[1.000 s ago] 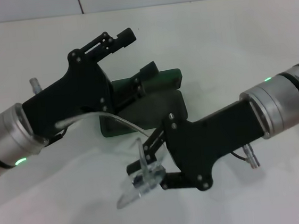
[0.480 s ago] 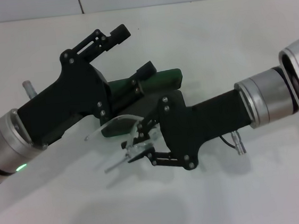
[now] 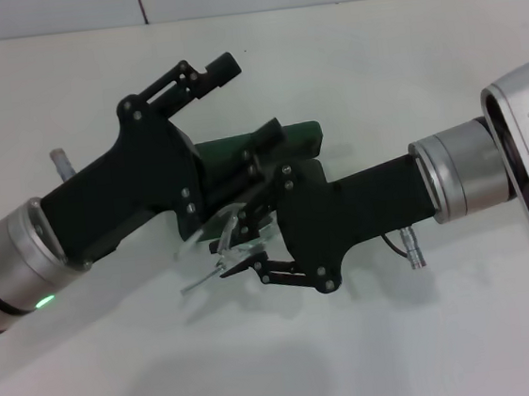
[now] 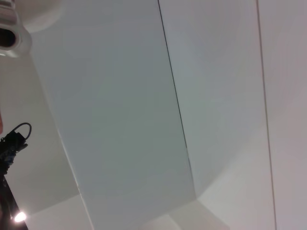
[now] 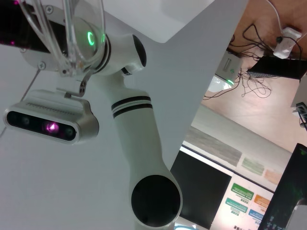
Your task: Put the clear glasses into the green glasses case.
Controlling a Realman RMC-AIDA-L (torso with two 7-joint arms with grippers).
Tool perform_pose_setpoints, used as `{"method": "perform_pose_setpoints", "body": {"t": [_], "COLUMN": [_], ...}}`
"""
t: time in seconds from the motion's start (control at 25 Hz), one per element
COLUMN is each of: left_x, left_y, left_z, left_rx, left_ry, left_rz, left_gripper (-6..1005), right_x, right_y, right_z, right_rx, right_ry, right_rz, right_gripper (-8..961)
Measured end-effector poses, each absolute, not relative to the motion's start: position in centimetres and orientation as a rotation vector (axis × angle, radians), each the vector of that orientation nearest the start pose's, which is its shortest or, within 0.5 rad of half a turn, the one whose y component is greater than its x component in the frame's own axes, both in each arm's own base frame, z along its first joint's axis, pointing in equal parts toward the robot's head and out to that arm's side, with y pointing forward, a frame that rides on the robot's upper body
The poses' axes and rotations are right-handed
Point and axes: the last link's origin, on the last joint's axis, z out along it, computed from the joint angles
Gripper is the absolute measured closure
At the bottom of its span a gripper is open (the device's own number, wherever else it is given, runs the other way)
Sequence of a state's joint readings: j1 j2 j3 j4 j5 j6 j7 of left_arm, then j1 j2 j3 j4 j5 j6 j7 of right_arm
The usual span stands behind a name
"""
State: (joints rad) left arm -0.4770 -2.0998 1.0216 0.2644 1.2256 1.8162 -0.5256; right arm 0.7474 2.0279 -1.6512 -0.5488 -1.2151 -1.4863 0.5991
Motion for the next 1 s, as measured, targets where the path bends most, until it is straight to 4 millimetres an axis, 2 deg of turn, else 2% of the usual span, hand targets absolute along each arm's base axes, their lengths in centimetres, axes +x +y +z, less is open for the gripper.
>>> {"method": "perform_pose_setpoints", "body": {"t": [0.32,0.52,0.72,0.8,1.0], "left_x": [-22.3,-23.5,-26.2,-27.6,-29.1], "left_y": [27.7,28.3,28.3,27.7,26.5], "left_z": [-2.4,-1.7,0.3,1.1,1.6], "left_rx": [-2.280,-2.088,-1.839,-1.764,-1.717], "left_ry": [0.123,0.019,-0.130,-0.182,-0.224], "left_rz": [-1.361,-1.335,-1.286,-1.251,-1.212], "left_gripper": [351,351,351,351,350], "right_x": [12.9,13.3,13.5,12.9,12.0], "right_y": [31.8,32.2,33.1,33.4,33.3], "right_z": [-7.7,-8.0,-9.4,-10.5,-14.0], "right_rx": [-2.839,-2.828,-2.802,-2.757,-2.510], "right_ry": [-0.904,-0.895,-0.862,-0.878,-0.973], "right_rz": [0.956,0.906,0.730,0.601,0.176], "right_gripper": [827,827,826,826,826]}}
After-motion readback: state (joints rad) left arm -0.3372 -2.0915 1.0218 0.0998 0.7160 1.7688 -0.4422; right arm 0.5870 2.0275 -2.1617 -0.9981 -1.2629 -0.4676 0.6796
